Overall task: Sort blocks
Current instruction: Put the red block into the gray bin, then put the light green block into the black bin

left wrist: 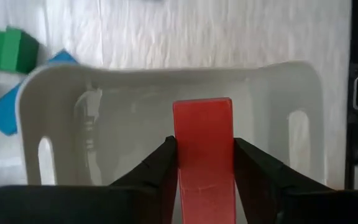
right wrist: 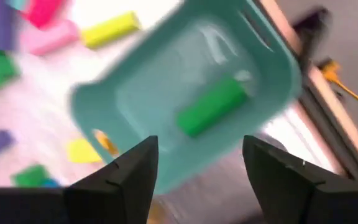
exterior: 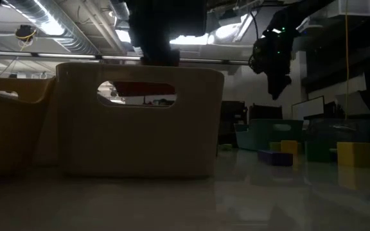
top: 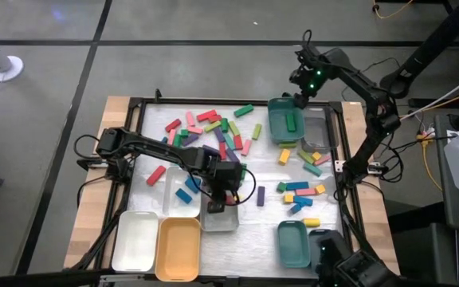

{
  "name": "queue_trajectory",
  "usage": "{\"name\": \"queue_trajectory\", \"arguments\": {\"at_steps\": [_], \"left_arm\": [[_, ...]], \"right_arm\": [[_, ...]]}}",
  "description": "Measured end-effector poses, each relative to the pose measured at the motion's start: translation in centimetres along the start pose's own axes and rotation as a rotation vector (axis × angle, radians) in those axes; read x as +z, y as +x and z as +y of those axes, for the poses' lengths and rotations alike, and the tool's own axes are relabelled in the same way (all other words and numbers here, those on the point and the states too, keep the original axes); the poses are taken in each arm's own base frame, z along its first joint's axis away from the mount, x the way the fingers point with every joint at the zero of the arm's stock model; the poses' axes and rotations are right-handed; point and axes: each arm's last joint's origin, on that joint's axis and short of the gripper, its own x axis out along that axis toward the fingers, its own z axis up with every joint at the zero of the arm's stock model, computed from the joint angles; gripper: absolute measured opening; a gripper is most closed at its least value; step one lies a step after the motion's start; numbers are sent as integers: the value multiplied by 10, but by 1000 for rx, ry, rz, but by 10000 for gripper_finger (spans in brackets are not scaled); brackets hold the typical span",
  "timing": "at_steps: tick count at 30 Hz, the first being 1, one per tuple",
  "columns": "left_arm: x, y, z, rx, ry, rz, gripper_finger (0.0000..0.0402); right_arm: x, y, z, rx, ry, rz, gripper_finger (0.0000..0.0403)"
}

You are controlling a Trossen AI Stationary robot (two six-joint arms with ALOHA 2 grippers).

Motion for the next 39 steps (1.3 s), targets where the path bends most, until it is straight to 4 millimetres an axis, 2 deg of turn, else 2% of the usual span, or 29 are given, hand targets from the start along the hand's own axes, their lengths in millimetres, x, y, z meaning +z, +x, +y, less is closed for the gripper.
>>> {"name": "queue_trajectory", "arguments": {"at_steps": [4, 9, 12, 17, 23, 28, 31, 35, 39], "left_arm": [[-2, 2, 1, 25, -2, 0, 150], [-2, 3, 4, 48, 37, -5, 186], [-2, 2, 8, 53, 32, 3, 192], [-8, -6, 15, 64, 35, 57, 193], [-9, -42, 18, 65, 107, -24, 194], [-16, -83, 21, 80, 130, -107, 194], [-22, -106, 24, 113, 152, -175, 194], [-36, -124, 33, 183, 136, -240, 194], [-49, -133, 43, 229, 116, -316, 194]], "right_arm": [[8, 3, 14, 133, -68, -66, 234], [18, 12, 46, 198, -219, -76, 234], [24, 19, 68, 164, -331, -66, 234], [36, 30, 105, -25, -592, -67, 234], [52, 36, 138, -124, -731, -199, 234], [53, 43, 149, -106, -747, -193, 234], [47, 54, 149, -85, -797, -144, 234], [32, 80, 146, -47, -843, -50, 234], [23, 108, 139, -68, -909, -36, 234]]}}
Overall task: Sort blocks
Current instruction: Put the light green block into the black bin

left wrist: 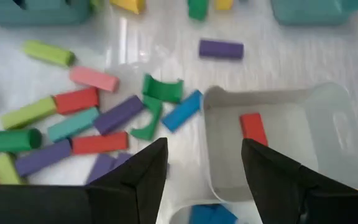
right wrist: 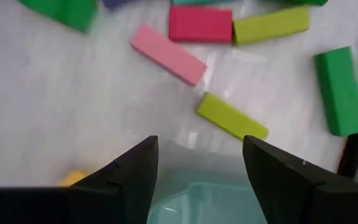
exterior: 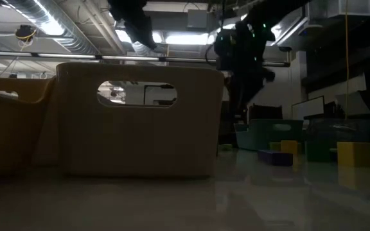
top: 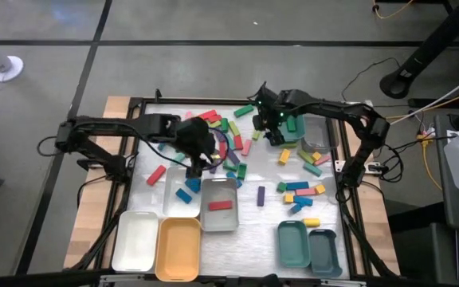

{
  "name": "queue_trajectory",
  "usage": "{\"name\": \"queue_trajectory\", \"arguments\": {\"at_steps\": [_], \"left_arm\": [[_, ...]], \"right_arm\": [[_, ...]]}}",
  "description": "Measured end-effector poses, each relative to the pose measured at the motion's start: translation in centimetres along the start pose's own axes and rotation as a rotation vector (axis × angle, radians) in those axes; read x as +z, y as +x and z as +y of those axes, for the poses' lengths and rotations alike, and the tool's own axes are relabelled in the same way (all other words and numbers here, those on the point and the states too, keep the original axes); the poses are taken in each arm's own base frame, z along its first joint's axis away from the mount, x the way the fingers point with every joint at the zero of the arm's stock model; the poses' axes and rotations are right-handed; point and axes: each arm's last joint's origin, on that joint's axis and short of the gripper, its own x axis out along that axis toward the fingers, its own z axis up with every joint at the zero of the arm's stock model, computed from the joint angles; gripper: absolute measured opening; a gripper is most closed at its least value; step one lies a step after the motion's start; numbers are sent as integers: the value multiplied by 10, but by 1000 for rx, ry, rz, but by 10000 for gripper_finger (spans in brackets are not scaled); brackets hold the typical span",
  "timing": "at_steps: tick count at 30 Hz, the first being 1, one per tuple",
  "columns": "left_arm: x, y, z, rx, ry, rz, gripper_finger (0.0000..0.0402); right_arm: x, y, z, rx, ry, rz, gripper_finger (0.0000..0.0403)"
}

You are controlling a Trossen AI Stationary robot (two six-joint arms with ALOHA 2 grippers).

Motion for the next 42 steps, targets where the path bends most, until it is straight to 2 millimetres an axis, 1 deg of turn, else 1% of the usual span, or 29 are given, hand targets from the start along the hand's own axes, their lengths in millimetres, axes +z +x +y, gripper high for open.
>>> {"name": "queue_trajectory", "arguments": {"at_steps": [5, 11, 14, 19, 26, 29, 32, 37, 42], "left_arm": [[-13, 4, 13, 34, -17, -53, 194], [-28, 19, 26, 59, -43, -17, 194], [-36, 25, 32, 69, -60, -2, 194], [-41, 31, 37, 82, -73, -20, 194], [-42, 33, 37, 82, -73, -30, 194], [-41, 33, 37, 82, -76, -31, 194], [-41, 33, 37, 81, -85, -32, 194], [-41, 33, 37, 81, -98, -31, 194], [-42, 33, 37, 81, -98, -31, 194]], "right_arm": [[-10, 24, 2, -94, -147, 22, 234], [-14, 34, 5, -108, -226, 14, 234], [-11, 35, 5, -134, -266, -8, 234], [1, 36, 11, -159, -398, -38, 234], [15, 41, 25, -172, -557, -15, 234], [15, 50, 27, -161, -564, 13, 234], [12, 64, 24, -155, -556, 75, 234], [8, 84, 20, -203, -548, 193, 234], [6, 95, 19, -186, -548, 207, 234]]}}
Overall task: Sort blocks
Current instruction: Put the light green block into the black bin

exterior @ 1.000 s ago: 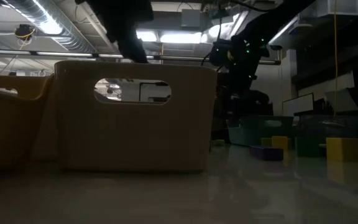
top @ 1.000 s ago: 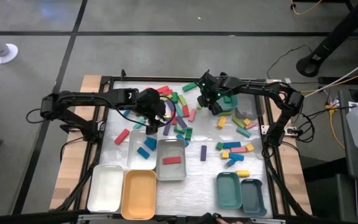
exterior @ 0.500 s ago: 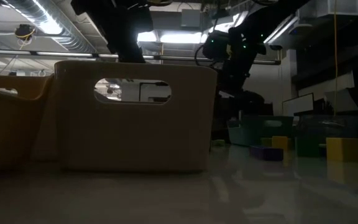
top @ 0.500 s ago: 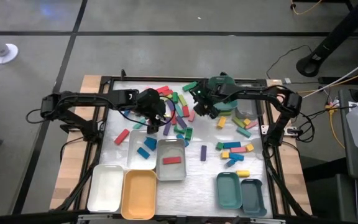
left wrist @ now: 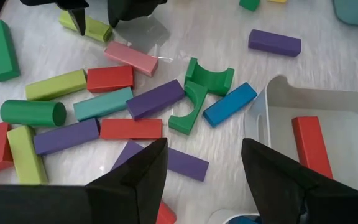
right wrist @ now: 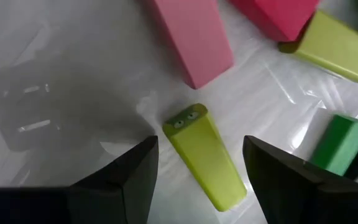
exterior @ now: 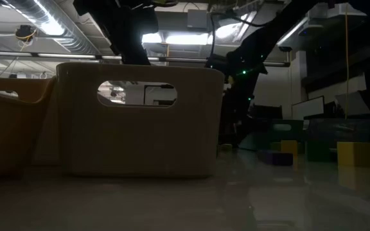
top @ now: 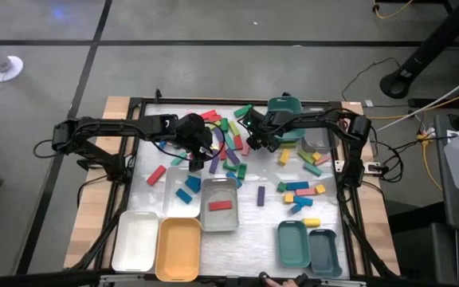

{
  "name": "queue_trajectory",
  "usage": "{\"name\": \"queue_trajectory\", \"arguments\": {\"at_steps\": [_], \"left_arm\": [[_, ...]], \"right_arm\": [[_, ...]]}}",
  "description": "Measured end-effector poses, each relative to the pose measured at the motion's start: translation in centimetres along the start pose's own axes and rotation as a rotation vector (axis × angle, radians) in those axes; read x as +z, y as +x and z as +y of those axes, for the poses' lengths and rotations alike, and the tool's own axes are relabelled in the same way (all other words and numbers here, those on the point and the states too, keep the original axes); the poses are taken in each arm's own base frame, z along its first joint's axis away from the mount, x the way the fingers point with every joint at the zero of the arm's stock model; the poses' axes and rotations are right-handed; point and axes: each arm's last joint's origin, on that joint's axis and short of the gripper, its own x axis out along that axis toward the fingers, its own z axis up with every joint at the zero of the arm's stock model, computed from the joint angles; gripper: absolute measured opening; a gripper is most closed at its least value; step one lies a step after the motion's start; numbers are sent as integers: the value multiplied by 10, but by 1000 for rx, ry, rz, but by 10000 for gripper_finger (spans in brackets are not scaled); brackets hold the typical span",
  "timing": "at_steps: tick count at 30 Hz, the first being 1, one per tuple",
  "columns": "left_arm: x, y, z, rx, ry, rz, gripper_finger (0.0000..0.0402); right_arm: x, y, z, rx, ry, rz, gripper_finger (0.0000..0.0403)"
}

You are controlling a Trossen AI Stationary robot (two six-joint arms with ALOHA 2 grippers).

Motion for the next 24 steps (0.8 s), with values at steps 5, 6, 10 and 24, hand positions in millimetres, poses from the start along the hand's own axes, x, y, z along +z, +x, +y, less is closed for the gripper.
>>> {"name": "queue_trajectory", "arguments": {"at_steps": [5, 6, 10, 24], "left_arm": [[0, 0, 0, 0, 0, 0, 194], [0, 0, 0, 0, 0, 0, 194], [0, 0, 0, 0, 0, 0, 194], [2, 0, 0, 0, 1, -18, 194]], "right_arm": [[-4, 5, 0, 15, 7, 5, 231], [-4, 6, 0, 18, 9, 4, 226], [-9, 8, -1, 40, 25, -6, 190], [-10, 10, 1, 88, 111, -70, 104]]}}
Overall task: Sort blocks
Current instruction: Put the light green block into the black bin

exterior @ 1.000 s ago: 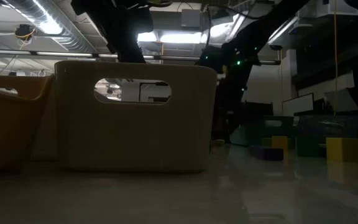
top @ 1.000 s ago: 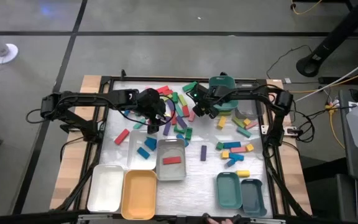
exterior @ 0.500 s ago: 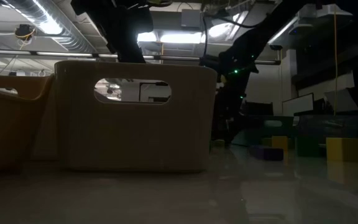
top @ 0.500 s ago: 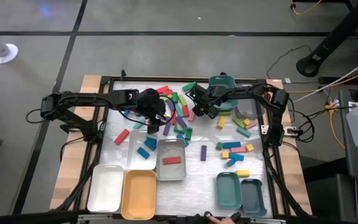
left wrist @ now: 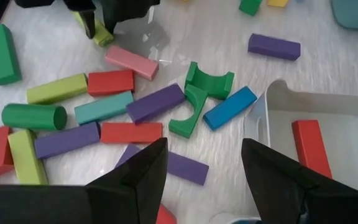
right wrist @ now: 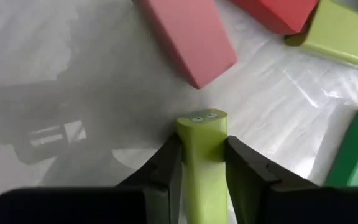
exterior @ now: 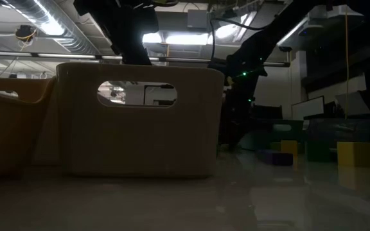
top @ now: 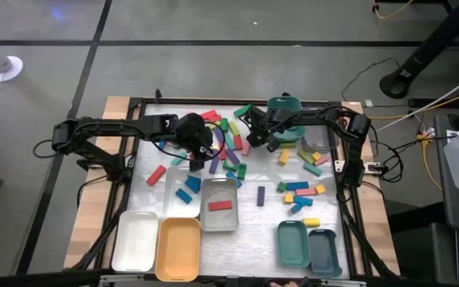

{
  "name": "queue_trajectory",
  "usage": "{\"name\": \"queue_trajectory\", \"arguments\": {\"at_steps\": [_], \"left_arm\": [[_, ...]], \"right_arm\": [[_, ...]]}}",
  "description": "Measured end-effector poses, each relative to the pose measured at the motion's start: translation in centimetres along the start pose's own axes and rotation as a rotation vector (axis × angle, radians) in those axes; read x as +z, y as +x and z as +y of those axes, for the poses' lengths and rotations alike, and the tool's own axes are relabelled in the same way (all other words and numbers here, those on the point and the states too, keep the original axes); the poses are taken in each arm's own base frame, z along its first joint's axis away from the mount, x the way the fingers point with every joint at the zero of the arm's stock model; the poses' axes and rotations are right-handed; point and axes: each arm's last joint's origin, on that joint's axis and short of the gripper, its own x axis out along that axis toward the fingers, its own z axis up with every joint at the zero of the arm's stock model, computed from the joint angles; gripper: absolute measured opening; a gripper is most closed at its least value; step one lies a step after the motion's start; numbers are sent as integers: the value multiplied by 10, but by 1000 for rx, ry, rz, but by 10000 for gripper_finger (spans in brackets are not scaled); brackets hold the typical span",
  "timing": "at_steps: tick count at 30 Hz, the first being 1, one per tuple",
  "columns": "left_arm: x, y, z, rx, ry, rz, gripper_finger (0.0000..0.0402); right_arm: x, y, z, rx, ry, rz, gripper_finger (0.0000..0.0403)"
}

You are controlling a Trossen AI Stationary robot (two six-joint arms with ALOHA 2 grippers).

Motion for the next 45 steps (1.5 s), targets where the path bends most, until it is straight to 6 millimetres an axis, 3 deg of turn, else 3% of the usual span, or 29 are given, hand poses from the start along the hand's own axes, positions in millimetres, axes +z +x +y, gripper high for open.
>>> {"name": "queue_trajectory", "arguments": {"at_steps": [9, 20, 27, 45], "left_arm": [[3, 0, 0, -2, -10, -35, 194], [3, 0, 0, -3, -23, -32, 194], [3, 0, 0, -3, -16, -32, 194], [2, 0, 0, -2, 17, -21, 194]], "right_arm": [[17, -7, 4, 33, 85, -25, 116], [56, -47, -4, 85, 46, -20, 116], [59, -69, -14, 77, 99, 25, 117], [58, -60, -13, 74, 238, 85, 118]]}}
